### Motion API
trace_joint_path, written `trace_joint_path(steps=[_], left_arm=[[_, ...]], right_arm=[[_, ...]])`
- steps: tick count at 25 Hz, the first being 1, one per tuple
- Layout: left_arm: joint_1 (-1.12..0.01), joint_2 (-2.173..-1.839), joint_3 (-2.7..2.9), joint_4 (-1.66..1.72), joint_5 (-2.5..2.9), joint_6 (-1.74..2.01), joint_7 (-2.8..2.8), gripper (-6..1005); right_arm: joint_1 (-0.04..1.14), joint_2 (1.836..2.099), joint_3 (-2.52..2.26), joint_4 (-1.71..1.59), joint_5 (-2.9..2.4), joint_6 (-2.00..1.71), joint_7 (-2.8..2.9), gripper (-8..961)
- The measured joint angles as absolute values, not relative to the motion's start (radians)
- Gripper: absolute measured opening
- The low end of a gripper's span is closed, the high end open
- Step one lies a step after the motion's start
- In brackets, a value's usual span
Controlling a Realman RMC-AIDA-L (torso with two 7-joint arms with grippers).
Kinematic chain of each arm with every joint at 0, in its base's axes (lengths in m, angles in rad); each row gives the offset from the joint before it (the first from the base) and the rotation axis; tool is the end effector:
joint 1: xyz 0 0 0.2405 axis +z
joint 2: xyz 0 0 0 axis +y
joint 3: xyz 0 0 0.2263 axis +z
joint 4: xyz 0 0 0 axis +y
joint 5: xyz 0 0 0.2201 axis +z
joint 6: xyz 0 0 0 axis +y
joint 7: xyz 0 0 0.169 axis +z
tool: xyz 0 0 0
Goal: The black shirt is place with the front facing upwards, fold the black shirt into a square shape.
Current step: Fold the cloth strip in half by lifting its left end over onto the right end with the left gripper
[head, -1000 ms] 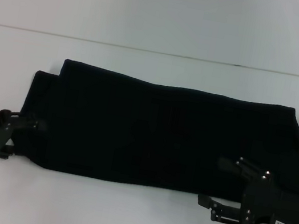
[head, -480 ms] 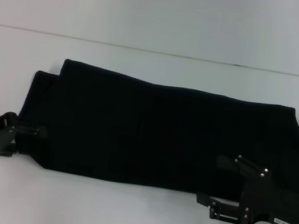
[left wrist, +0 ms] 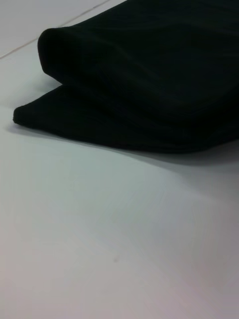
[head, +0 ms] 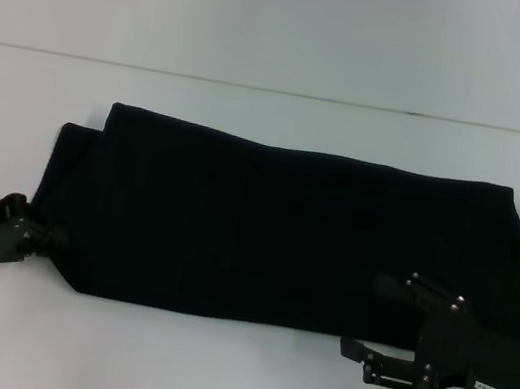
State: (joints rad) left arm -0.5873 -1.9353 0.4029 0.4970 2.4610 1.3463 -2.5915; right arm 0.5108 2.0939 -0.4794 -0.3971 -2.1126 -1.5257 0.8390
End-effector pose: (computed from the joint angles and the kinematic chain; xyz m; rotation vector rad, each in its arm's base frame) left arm -0.3353 0.3427 0.0282 -1.7135 -2.2389 -0.4849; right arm 0.2646 0.2995 -0.0461 -2.6810 0.2859 0.7037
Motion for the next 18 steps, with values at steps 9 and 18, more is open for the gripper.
trace_joint_path(steps=[9, 18], left_arm=[[-0.588, -1.936, 0.405, 0.497, 2.455, 1.342, -2.577, 142], [-0.570, -1.937, 0.397, 0.497, 2.417, 1.345, -2.548, 55]], right_arm=[[0.511, 2.093, -0.506, -0.385, -2.114, -1.470, 0.841, 947], [0.505, 2.094, -0.502, -0.385, -2.110, -1.469, 0.841, 947]])
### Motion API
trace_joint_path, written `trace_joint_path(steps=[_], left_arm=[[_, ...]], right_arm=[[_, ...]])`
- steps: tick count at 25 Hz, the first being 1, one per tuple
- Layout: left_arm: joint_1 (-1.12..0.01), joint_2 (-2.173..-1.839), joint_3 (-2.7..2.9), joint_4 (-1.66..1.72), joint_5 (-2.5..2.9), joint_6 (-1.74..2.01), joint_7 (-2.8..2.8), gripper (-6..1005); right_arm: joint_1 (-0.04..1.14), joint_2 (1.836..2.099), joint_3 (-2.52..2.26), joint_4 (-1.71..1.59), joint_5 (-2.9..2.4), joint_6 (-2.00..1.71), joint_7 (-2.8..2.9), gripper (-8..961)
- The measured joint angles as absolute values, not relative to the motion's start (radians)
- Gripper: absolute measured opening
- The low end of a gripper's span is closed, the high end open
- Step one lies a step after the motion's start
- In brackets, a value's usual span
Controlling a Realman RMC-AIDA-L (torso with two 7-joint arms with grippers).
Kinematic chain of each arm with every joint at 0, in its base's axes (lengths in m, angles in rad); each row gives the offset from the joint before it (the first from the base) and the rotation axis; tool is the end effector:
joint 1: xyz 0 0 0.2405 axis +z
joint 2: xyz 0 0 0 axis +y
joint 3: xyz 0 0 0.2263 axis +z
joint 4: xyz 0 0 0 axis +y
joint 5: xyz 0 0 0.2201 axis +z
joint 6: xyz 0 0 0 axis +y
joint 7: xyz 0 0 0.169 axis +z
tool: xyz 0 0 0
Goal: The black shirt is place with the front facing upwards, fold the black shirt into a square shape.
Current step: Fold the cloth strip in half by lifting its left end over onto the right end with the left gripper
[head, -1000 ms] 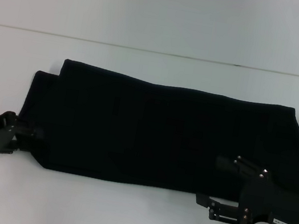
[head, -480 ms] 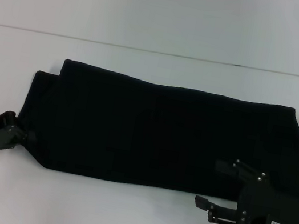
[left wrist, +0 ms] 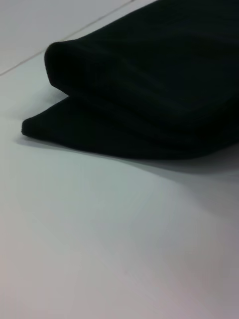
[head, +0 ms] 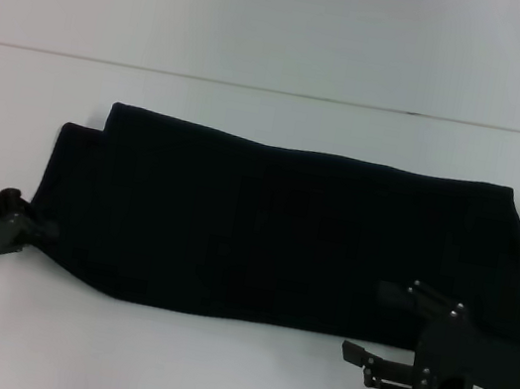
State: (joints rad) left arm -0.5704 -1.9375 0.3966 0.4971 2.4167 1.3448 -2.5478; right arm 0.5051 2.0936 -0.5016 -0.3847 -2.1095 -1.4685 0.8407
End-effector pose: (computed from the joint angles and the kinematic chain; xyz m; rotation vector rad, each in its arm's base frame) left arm -0.3361 0.3420 0.0302 -1.7260 -2.2086 -0.5424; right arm 0.2728 0.3004 -0.0517 -2.6773 0.3188 0.6410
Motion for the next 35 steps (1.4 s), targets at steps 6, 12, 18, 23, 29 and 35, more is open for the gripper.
trace_joint_path(steps=[6, 12, 18, 23, 29, 35], left_arm=[[-0.527, -1.927, 0.380, 0.504, 2.352, 1.349, -2.512, 64], [-0.485, -1.908, 0.314, 0.532, 2.347, 1.357, -2.484, 72], [-0.442, -1.876, 0.238, 0.551, 2.348, 1.362, -2.463, 81], [-0.417, -1.867, 0.189, 0.575, 2.349, 1.362, -2.461, 88], [-0.427, -1.862, 0.162, 0.575, 2.311, 1.403, -2.454, 97], [-0.510, -1.870, 0.169, 0.568, 2.171, 1.552, -2.436, 105]], right_arm=[[0.502, 2.092, -0.484, -0.385, -2.107, -1.471, 0.841, 948], [0.501, 2.092, -0.457, -0.385, -2.106, -1.472, 0.844, 947], [0.498, 2.092, -0.453, -0.385, -2.106, -1.468, 0.867, 947], [0.489, 2.092, -0.444, -0.385, -2.106, -1.465, 0.869, 947], [0.480, 2.092, -0.440, -0.385, -2.106, -1.463, 0.870, 947], [0.463, 2.091, -0.417, -0.385, -2.106, -1.464, 0.870, 948]])
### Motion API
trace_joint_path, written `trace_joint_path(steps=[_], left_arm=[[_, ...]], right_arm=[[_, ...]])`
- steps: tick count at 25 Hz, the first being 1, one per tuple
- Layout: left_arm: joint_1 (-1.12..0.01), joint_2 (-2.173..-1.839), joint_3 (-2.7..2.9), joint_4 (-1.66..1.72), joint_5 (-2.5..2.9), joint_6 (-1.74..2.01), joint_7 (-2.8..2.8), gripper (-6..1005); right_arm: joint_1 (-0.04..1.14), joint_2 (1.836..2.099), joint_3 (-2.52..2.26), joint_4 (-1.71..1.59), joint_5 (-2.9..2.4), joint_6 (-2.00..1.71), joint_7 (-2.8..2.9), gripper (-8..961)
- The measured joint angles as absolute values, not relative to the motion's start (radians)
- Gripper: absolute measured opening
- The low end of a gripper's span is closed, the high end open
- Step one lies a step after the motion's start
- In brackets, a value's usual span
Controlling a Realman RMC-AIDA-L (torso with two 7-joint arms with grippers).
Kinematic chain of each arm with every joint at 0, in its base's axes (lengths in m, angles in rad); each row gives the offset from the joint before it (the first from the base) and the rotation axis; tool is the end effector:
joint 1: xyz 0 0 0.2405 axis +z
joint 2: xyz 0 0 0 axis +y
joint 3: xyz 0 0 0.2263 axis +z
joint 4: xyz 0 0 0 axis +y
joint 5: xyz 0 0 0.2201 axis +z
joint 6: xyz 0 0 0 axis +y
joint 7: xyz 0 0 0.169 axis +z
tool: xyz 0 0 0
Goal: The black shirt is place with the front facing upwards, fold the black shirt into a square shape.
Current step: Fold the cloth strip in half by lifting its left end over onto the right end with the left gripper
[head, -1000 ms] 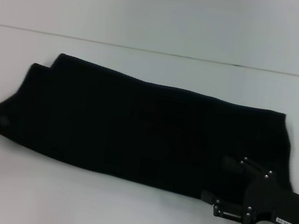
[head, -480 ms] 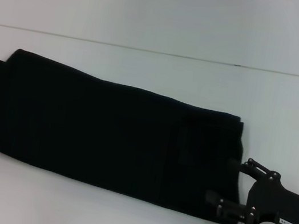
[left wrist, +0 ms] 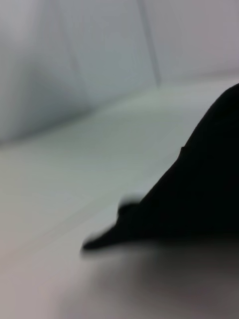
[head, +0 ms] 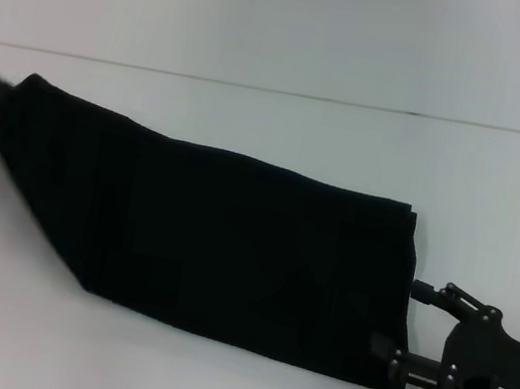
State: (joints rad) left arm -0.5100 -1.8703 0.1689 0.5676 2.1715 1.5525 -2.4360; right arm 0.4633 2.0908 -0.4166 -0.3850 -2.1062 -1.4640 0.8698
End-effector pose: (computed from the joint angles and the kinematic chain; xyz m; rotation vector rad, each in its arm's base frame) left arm -0.3221 0.3452 0.1178 -1.7045 -1.9976 -1.0960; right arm 0.2892 0.2967 -0.0404 -2.5711 0.4490 0.6648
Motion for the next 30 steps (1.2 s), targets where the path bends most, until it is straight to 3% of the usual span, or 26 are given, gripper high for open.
trace_joint_path(steps=[3, 4, 11, 12, 13, 17, 19, 23, 30], left_arm=[[-0.564, -1.882, 0.174, 0.566, 2.148, 1.583, -2.429, 109], [-0.645, -1.904, 0.193, 0.565, 2.141, 1.595, -2.422, 111], [-0.864, -2.010, 0.314, 0.525, 2.140, 1.562, -2.385, 121], [-0.864, -2.010, 0.314, 0.525, 2.140, 1.562, -2.385, 122], [-0.900, -2.049, 0.352, 0.514, 2.139, 1.540, -2.371, 124], [-0.921, -2.154, 0.442, 0.482, 2.137, 1.477, -2.323, 130], [-0.921, -2.168, 0.456, 0.415, 2.130, 1.458, -2.288, 132], [-0.923, -2.167, 0.463, 0.231, 2.099, 1.420, -2.182, 138], [-0.899, -2.165, 0.464, 0.221, 2.096, 1.442, -2.151, 148]], right_arm=[[0.456, 2.091, -0.412, -0.385, -2.106, -1.464, 0.870, 948], [0.453, 2.091, -0.411, -0.385, -2.106, -1.464, 0.870, 948], [0.425, 2.091, -0.382, -0.385, -2.106, -1.470, 0.870, 948], [0.420, 2.091, -0.378, -0.385, -2.106, -1.470, 0.870, 948], [0.417, 2.091, -0.375, -0.385, -2.106, -1.470, 0.870, 948], [0.407, 2.091, -0.361, -0.378, -2.106, -1.458, 0.870, 948], [0.407, 2.091, -0.348, -0.368, -2.107, -1.445, 0.870, 948], [0.426, 2.092, -0.305, -0.332, -2.107, -1.396, 0.870, 948], [0.504, 2.096, -0.271, -0.243, -2.079, -1.273, 0.858, 947]])
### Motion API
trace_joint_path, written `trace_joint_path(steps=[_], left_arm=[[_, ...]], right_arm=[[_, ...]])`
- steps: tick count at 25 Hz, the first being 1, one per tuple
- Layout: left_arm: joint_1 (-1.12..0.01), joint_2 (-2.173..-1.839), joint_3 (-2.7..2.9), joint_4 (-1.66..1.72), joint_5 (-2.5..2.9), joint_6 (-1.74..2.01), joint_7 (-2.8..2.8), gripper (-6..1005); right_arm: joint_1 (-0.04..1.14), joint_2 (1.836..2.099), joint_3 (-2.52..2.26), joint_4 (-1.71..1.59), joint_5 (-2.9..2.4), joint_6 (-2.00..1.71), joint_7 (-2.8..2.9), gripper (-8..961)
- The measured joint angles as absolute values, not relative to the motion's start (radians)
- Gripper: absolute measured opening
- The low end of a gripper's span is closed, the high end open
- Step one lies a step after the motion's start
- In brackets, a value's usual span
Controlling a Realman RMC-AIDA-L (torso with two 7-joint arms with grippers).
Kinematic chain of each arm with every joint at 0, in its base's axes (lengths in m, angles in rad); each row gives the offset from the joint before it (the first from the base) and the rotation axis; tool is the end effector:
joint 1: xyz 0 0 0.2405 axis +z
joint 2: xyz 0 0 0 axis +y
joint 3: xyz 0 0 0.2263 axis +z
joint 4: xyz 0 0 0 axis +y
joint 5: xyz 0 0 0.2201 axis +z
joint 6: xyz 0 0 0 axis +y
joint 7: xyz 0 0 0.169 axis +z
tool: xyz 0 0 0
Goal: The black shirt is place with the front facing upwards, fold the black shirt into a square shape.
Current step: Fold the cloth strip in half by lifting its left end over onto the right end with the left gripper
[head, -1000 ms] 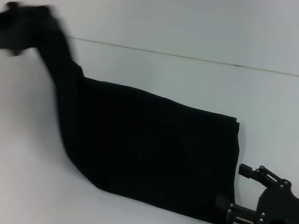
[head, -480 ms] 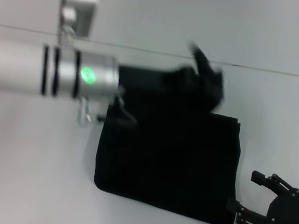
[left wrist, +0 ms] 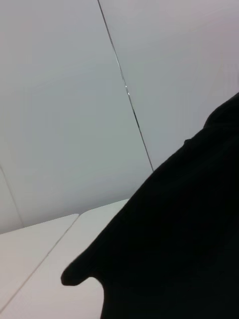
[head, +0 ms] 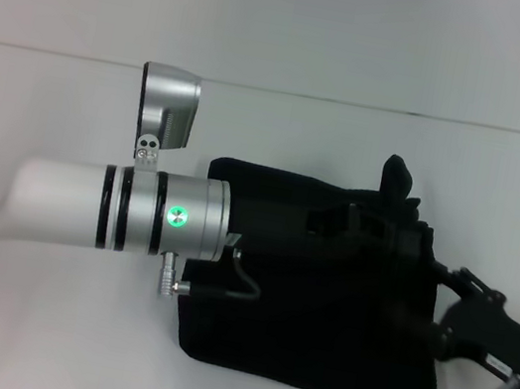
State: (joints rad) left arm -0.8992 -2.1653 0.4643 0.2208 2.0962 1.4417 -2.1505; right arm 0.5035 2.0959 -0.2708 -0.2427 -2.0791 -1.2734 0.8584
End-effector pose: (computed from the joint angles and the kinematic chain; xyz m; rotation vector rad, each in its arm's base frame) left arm -0.1248 0.3445 -0.1040 2.1771 1.6812 0.8704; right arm 0.2986 0.3162 -0.0559 -2.3783 0.6553 0.6593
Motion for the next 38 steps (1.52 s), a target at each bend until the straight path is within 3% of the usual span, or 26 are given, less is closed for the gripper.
trace_joint_path(steps=[12, 38], left_arm=[[-0.880, -2.163, 0.475, 0.242, 2.105, 1.536, -2.120, 165], [-0.854, -2.173, 0.517, 0.121, 2.103, 1.351, -2.065, 202]], right_arm=[[0.630, 2.095, -0.268, -0.201, -1.959, -1.111, 0.858, 948], [0.521, 2.090, -0.245, -0.255, -1.676, -1.079, 0.856, 946]])
